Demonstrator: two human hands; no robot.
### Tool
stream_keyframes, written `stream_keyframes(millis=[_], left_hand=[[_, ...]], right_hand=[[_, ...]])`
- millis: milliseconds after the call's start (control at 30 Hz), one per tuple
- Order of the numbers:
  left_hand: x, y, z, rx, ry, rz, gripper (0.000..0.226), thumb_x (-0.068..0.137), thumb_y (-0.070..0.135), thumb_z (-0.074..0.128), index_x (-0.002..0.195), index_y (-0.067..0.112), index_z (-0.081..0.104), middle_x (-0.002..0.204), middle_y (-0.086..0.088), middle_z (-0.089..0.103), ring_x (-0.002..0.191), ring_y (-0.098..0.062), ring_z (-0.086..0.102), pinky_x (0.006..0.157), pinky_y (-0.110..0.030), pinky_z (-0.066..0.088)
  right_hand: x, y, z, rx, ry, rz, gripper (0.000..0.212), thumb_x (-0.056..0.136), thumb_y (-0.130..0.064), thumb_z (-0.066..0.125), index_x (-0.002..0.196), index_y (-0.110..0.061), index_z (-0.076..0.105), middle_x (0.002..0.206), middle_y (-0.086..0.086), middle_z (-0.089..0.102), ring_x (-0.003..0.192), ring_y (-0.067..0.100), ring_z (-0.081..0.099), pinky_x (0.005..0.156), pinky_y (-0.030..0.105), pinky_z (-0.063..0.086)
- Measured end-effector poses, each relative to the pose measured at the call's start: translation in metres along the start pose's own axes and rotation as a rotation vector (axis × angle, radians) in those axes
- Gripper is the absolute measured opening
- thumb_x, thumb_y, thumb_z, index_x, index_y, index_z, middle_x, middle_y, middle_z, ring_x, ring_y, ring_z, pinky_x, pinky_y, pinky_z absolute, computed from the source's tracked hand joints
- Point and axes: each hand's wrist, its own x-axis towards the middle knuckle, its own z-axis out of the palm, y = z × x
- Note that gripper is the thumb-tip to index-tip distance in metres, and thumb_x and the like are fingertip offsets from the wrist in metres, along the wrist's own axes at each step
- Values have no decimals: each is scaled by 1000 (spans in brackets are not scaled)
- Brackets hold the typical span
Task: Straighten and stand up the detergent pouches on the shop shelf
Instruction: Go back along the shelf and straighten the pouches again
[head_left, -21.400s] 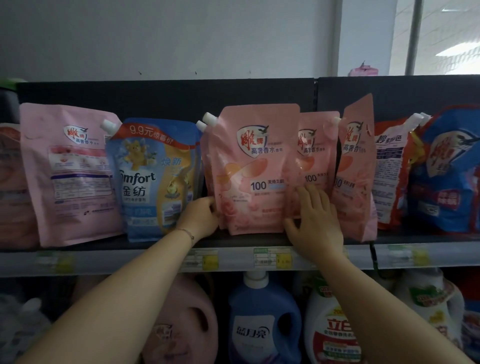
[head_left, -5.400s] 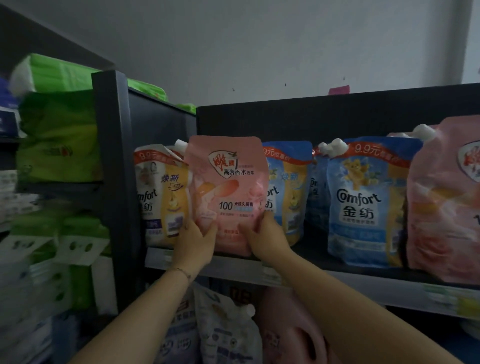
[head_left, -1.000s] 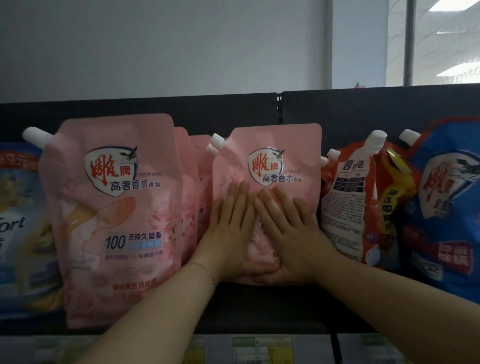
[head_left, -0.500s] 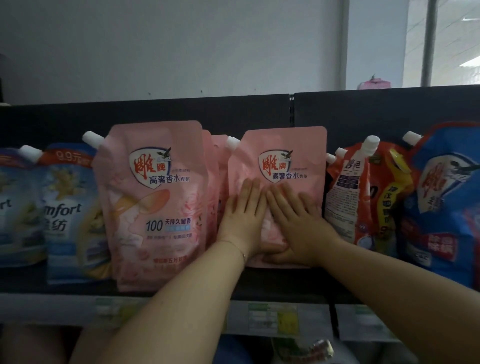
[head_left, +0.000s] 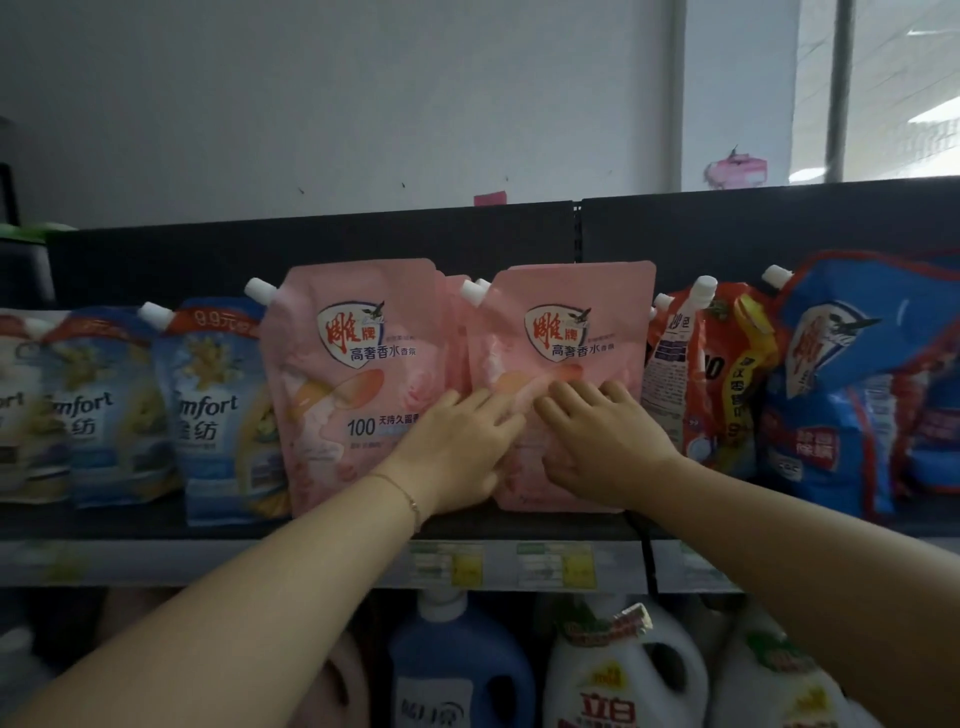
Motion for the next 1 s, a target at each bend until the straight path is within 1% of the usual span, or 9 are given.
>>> stream_keyframes(millis=[100, 200, 300, 400, 567, 667, 833, 933, 1000], left_hand=[[-29, -20, 5, 39, 8, 67, 51, 57, 27, 82, 102, 11, 64, 119, -14, 61, 91, -28, 64, 69, -35, 53], [-57, -40, 9, 41, 28, 93, 52, 51, 24, 84, 98, 14, 66, 122, -14, 61, 95, -28, 63, 70, -35, 54], [-84, -61, 18, 104, 67, 73, 50, 63, 28, 77, 110, 15, 64, 128, -11, 58, 104, -28, 58, 79, -40, 50], [-105, -86, 27, 156, 80, 15, 62, 78, 31, 63, 133, 10, 45, 139, -11, 44, 122, -30, 44, 92, -48, 45], [-125, -126, 45, 116, -73, -60, 84, 81, 62, 39, 145, 9, 31, 154, -11, 31, 141, -27, 30, 101, -45, 28], [-125, -141, 60, 71, -108, -78, 93, 81, 74, 30, 149, 10, 23, 156, -12, 28, 144, -27, 20, 110, -46, 18], [-114, -140, 77, 28, -82, -57, 108, 76, 81, 24, 152, 9, 0, 158, -10, -9, 145, -21, -12, 115, -42, -6], [-103, -136, 90, -14, -65, -86, 109, 73, 79, 27, 149, 2, 22, 157, -15, 19, 144, -29, 13, 112, -47, 14], [-93, -133, 99, 22, -42, -108, 109, 74, 80, 18, 151, 3, 9, 157, -16, 1, 146, -28, 1, 114, -47, 8]], right_hand=[[0, -15, -7, -10, 49, 24, 52, 77, -48, 57, 114, -11, 56, 112, 8, 59, 96, 28, 57, 76, 41, 47], [9, -41, -13, 10, 64, 1, 58, 78, -45, 59, 124, -9, 54, 123, 11, 55, 108, 31, 55, 81, 44, 49], [25, -69, -18, 50, 135, -109, 59, 73, -35, 69, 123, -7, 58, 126, 13, 58, 112, 32, 58, 86, 44, 51], [47, -96, -19, 83, 162, -198, 62, 72, -35, 73, 126, -7, 60, 133, 14, 58, 119, 31, 58, 90, 41, 52], [77, -133, -9, 124, 89, -166, 74, 85, -51, 37, 142, -5, 47, 150, 13, 42, 137, 29, 41, 105, 44, 45], [88, -146, 0, 92, 59, -166, 85, 87, -64, 31, 152, -10, 28, 159, 10, 24, 146, 25, 25, 114, 41, 28], [99, -142, 13, 18, 45, -168, 89, 87, -72, 21, 155, -15, 15, 160, 11, 20, 146, 27, 22, 113, 43, 21], [105, -134, 25, -16, -4, -148, 96, 83, -78, 22, 155, -15, 14, 159, 15, 20, 145, 31, 23, 113, 45, 19], [108, -129, 30, -30, -37, -132, 105, 77, -85, 18, 155, -15, 9, 160, 17, 13, 146, 34, 18, 113, 46, 13]])
